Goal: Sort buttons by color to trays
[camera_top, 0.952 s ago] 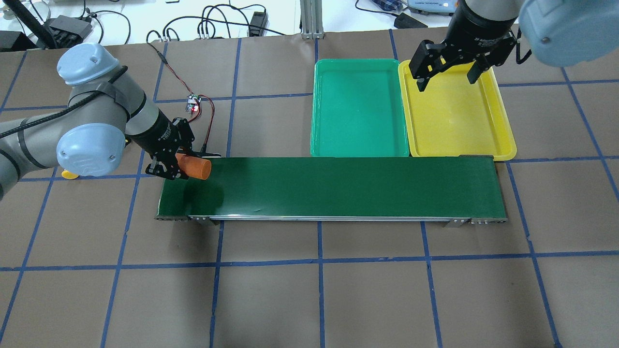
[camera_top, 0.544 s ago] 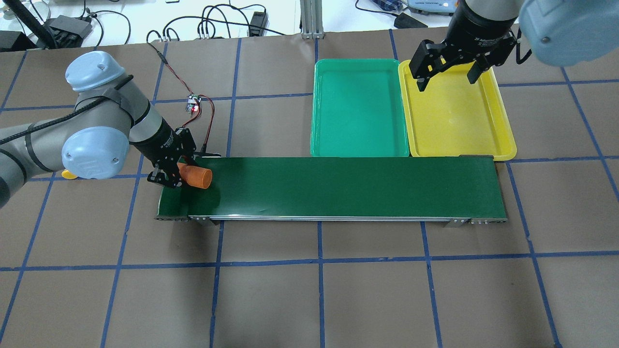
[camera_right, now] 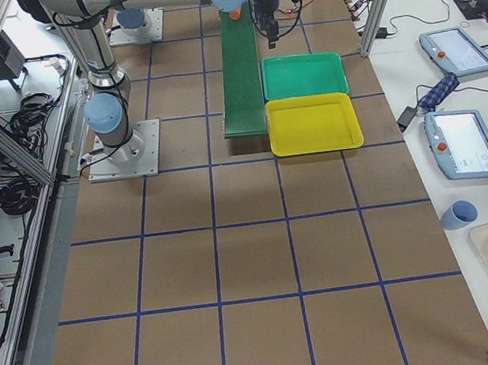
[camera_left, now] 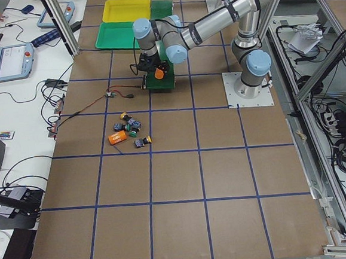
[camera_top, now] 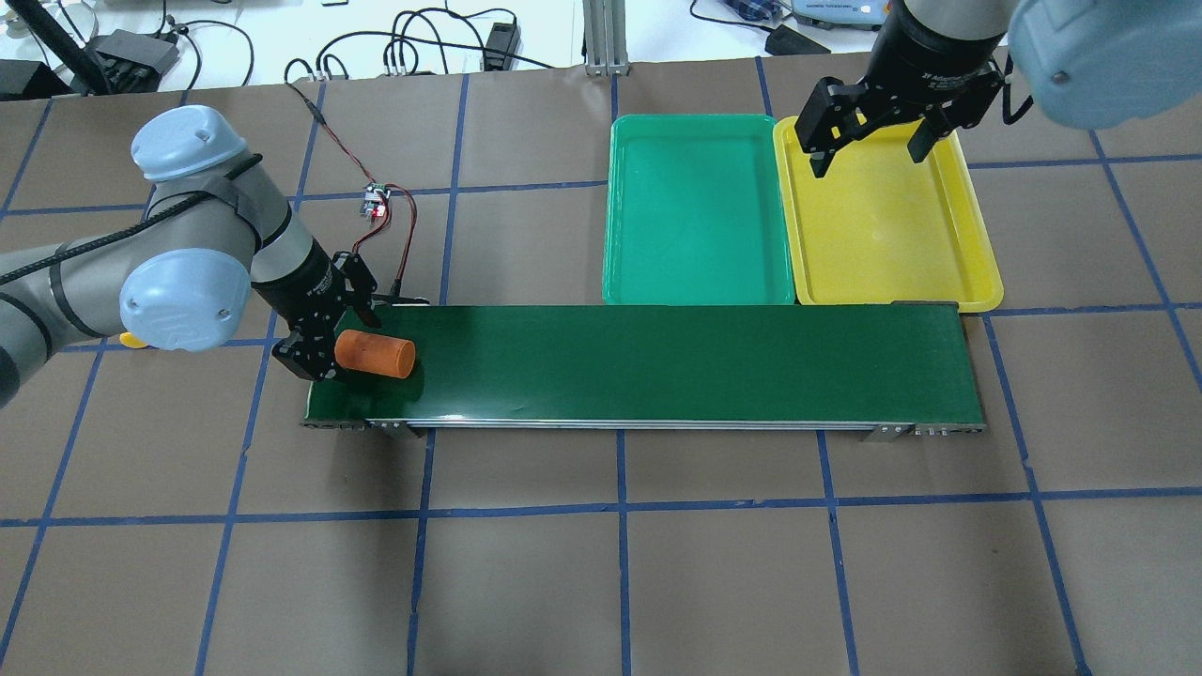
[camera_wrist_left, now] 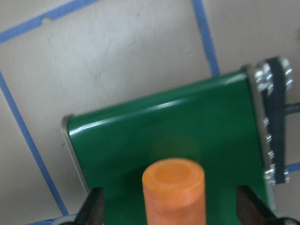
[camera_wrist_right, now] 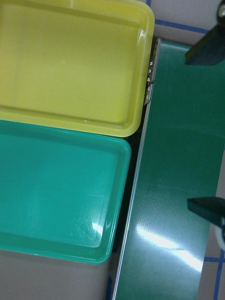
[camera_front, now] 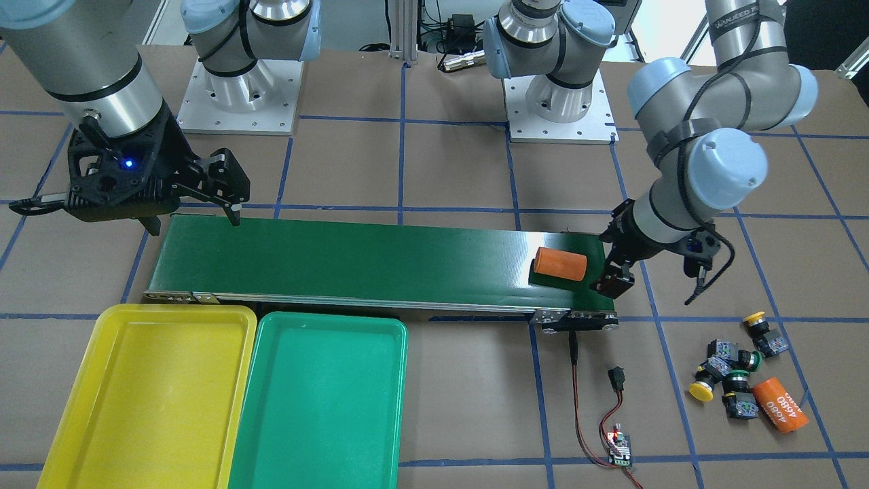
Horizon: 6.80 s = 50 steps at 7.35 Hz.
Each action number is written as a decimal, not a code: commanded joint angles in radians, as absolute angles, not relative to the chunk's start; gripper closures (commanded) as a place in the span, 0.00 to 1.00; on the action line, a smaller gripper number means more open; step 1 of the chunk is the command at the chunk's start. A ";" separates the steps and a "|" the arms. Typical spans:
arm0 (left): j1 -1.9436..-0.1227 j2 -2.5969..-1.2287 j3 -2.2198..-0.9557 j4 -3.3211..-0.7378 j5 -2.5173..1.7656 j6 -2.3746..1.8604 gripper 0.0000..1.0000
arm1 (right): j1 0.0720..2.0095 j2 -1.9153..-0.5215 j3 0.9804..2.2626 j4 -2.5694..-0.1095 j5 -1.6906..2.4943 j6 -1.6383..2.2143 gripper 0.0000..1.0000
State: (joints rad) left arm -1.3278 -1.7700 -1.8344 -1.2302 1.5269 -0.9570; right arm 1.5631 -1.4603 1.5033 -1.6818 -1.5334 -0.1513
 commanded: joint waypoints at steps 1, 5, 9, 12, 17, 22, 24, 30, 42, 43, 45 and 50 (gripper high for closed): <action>-1.147 -1.878 -1.619 -1.275 1.551 -0.481 0.00 | 1.562 -1.460 1.503 -1.681 -1.532 -0.152 0.00; -1.111 -2.314 -1.101 -1.215 1.555 0.111 0.00 | 1.562 -1.460 1.503 -1.681 -1.534 -0.152 0.00; -1.062 -2.473 -0.992 -1.212 1.557 0.258 0.00 | 1.563 -1.460 1.503 -1.683 -1.532 -0.152 0.00; -1.057 -2.468 -1.035 -1.252 1.592 0.245 0.00 | 1.563 -1.460 1.503 -1.681 -1.534 -0.152 0.00; -1.025 -2.454 -1.023 -1.448 1.579 0.178 1.00 | 1.562 -1.460 1.503 -1.683 -1.532 -0.152 0.00; -1.125 -2.299 -0.966 -1.709 1.574 -0.181 1.00 | 1.562 -1.460 1.503 -1.681 -1.532 -0.152 0.00; -1.282 -2.182 -0.991 -1.898 1.559 -0.664 1.00 | 1.562 -1.460 1.503 -1.681 -1.534 -0.152 0.00; -1.422 -1.956 -1.490 -1.746 1.436 -1.143 1.00 | 1.563 -1.459 1.503 -1.681 -1.532 -0.152 0.00; -1.272 -2.122 -1.274 -1.444 1.667 -0.146 0.00 | 1.560 -1.459 1.503 -1.683 -1.534 -0.152 0.00; -1.222 -2.158 -1.275 -1.399 1.686 0.073 0.00 | 1.559 -1.459 1.503 -1.681 -1.534 -0.152 0.00; -1.197 -2.212 -1.307 -1.290 1.680 0.475 0.00 | 1.560 -1.459 1.503 -1.683 -1.532 -0.152 0.00; -1.200 -2.247 -1.481 -0.989 1.663 0.992 0.00 | 1.560 -1.460 1.503 -1.681 -1.534 -0.152 0.00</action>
State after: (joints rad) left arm -1.2072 -2.2388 -1.4353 -1.0611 1.6698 0.9371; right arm 1.5600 -1.4603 1.5033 -1.6823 -1.5328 -0.1519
